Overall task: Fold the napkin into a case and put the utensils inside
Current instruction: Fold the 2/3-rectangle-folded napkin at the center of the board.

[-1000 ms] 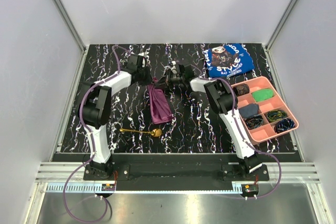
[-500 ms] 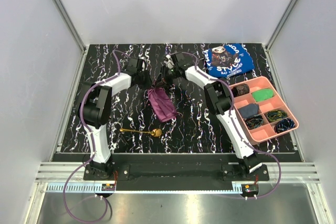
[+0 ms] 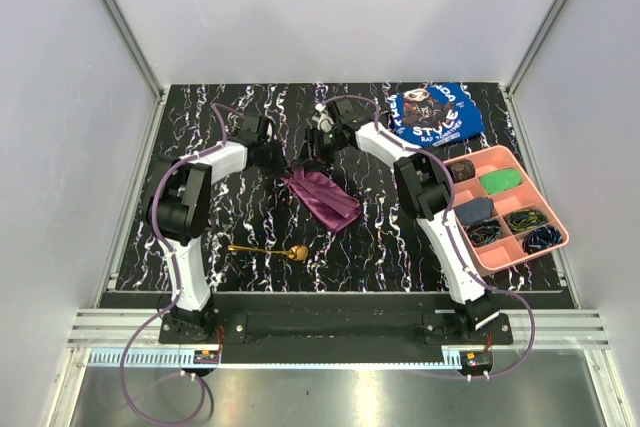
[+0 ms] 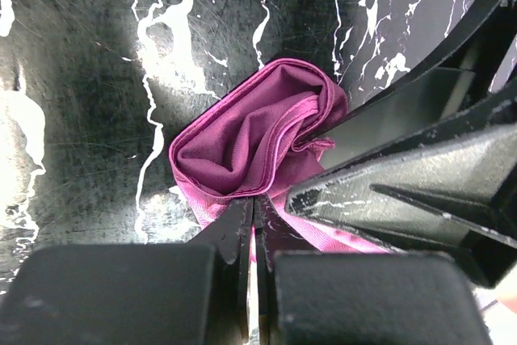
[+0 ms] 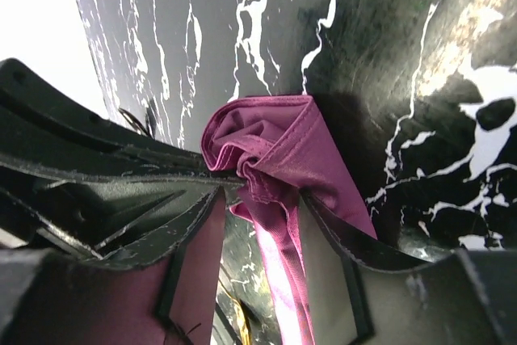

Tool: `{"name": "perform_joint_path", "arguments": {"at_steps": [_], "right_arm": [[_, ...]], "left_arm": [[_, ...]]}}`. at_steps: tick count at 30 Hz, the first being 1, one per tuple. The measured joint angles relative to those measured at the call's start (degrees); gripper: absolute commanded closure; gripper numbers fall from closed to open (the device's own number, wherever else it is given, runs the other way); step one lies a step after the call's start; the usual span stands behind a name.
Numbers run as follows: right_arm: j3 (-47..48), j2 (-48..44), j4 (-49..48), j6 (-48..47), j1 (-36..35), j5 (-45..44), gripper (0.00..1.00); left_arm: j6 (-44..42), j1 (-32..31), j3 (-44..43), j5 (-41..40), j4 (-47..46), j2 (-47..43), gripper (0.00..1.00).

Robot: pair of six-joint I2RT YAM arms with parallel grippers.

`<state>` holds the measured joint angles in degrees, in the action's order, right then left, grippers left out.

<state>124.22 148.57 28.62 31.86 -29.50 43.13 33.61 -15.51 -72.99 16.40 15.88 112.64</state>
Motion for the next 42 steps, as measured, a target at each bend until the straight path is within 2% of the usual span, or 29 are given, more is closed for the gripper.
{"name": "perform_joint_path", "arguments": {"at_steps": [8, 13, 19, 24, 28, 42], "right_arm": [[-3.5, -2.7, 0.9, -2.6, 0.0, -0.2, 0.48], [-3.5, -3.0, 1.2, -3.8, 0.0, -0.5, 0.55], [-2.1, -3.0, 1.6, -4.6, 0.0, 0.0, 0.69], [0.6, -2.2, 1.6, -5.1, 0.0, 1.2, 0.88], [0.5, -2.1, 1.6, -5.3, 0.0, 1.6, 0.97], [-1.4, 0.1, -1.0, -4.0, -1.4, 5.9, 1.00]], "left_arm": [[0.6, 0.4, 0.8, 0.1, 0.0, -0.5, 1.00], [0.8, 0.6, 1.3, 0.2, -0.1, -1.2, 1.00], [1.0, 0.7, 2.1, 0.7, -0.5, -1.7, 1.00], [1.5, 0.9, 2.4, 2.0, -1.2, -1.8, 1.00], [2.0, 0.9, 2.7, 2.8, -2.4, -2.7, 1.00], [7.6, 1.1, 9.4, 3.3, -9.9, -6.8, 1.00]]}}
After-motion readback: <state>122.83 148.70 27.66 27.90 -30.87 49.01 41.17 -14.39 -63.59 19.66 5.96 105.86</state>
